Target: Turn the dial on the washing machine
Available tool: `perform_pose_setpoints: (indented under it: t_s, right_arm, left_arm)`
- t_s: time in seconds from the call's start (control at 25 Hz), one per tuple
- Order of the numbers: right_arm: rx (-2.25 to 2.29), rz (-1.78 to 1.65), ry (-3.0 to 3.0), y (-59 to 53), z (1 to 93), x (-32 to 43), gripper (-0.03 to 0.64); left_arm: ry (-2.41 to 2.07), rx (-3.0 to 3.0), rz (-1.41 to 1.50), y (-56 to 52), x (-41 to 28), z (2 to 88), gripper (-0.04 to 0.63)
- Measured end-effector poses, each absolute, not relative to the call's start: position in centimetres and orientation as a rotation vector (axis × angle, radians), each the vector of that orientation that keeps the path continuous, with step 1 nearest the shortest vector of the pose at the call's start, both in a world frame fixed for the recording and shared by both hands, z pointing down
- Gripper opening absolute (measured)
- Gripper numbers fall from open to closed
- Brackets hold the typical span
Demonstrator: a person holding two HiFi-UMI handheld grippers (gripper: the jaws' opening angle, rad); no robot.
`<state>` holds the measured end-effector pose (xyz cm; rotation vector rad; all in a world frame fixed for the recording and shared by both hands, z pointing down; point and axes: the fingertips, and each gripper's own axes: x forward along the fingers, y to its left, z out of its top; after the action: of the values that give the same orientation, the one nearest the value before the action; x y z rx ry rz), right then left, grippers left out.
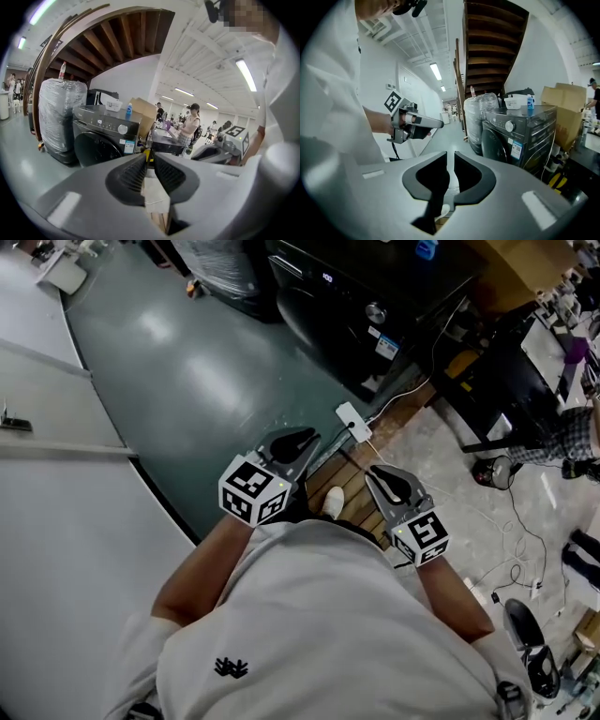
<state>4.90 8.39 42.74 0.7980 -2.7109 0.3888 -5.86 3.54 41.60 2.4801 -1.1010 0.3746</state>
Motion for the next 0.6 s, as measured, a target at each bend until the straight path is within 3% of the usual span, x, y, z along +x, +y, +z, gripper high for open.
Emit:
perform_pose_setpoints:
  t_s: [0.24, 0.44, 0.6]
  right_arm:
    - [0.909, 0.41, -2.692, 6.3, 43.3, 6.5, 0.028]
    - [1.087, 0.398, -2.62, 3.5, 43.5, 8.8, 0.071]
    - [1.206, 0.412, -2.578, 1.1, 42.5, 9.7, 0.071]
  left_arm:
    - [-1.08, 2.503, 0.351, -3.2, -4.4, 42.1, 0.061]
    - [-1.04, 2.5, 0.35, -9.1, -3.1, 43.7, 0.084]
    - [-1.017, 2.496, 0.373, -13.9, -2.2, 45.1, 0.13]
